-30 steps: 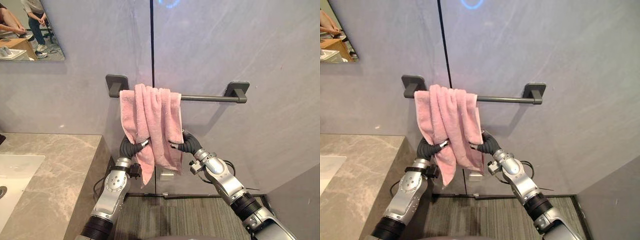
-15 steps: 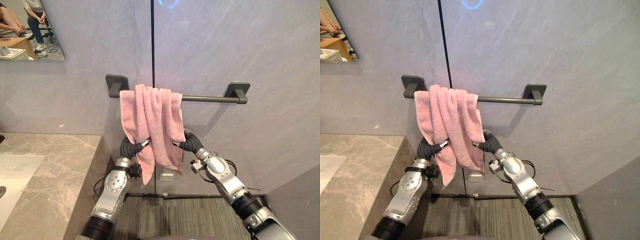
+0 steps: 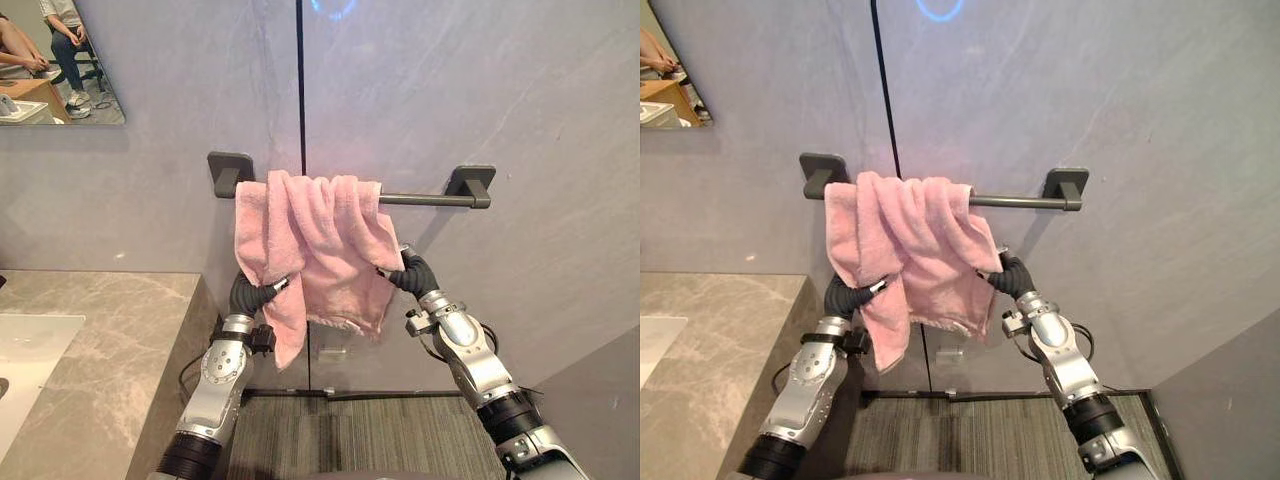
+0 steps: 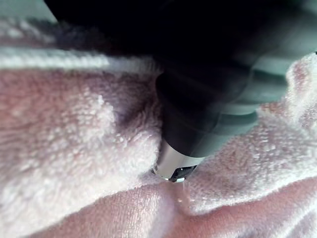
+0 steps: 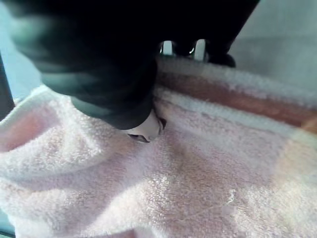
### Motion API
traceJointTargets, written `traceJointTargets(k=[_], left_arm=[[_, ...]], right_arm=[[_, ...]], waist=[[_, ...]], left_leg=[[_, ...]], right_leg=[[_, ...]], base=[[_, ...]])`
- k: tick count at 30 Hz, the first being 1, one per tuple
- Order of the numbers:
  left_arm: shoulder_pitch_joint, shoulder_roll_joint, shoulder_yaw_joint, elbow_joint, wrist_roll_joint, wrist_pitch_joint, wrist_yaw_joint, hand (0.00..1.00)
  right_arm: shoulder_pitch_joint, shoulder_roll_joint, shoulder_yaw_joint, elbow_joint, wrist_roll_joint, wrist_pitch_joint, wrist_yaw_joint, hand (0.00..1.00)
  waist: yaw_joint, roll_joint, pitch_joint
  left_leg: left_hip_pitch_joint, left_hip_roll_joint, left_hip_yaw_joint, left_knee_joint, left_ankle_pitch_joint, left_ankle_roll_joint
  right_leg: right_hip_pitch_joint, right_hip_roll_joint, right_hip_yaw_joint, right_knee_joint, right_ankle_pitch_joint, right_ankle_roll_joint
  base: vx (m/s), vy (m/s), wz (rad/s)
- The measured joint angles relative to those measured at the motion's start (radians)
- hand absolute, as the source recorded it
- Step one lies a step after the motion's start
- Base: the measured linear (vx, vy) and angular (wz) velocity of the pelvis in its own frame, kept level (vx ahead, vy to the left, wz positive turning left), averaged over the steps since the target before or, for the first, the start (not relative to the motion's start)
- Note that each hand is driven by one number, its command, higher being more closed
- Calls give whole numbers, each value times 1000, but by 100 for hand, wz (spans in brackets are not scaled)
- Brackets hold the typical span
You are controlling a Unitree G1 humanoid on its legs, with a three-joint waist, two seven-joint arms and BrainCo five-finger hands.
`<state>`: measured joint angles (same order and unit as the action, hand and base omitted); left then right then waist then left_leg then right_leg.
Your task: Organize washtable
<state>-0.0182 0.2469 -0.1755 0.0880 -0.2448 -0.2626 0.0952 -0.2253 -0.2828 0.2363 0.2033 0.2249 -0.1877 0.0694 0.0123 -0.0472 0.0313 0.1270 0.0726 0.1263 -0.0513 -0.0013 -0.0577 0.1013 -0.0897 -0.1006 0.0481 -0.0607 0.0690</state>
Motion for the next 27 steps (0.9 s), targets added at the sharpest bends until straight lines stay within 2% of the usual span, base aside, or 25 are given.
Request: traceJointTargets(k=[16,21,27], left_arm=[[0,-37,0,-2,2,0,-29,100],[0,-37,0,-2,2,0,-30,100],[0,-40,1,-1,2,1,-30,100]], right_arm=[[68,6,-65,-20,0,0,0,100],[68,31,-77,15,0,0,0,100],[68,40,-84,29,0,0,0,100]], waist=[[-6,16,11],[-23,16,11],[-27,16,11]], left_leg=[[16,-2,12,-14,-1,0],[18,-3,12,-18,-1,0],[19,-3,13,-18,-1,0]], right_leg=[[-1,0,13,2,-3,4],[-1,-1,14,2,-4,5],[0,-1,15,3,-5,5]], base=[[-3,-2,-2],[0,0,0],[0,0,0]])
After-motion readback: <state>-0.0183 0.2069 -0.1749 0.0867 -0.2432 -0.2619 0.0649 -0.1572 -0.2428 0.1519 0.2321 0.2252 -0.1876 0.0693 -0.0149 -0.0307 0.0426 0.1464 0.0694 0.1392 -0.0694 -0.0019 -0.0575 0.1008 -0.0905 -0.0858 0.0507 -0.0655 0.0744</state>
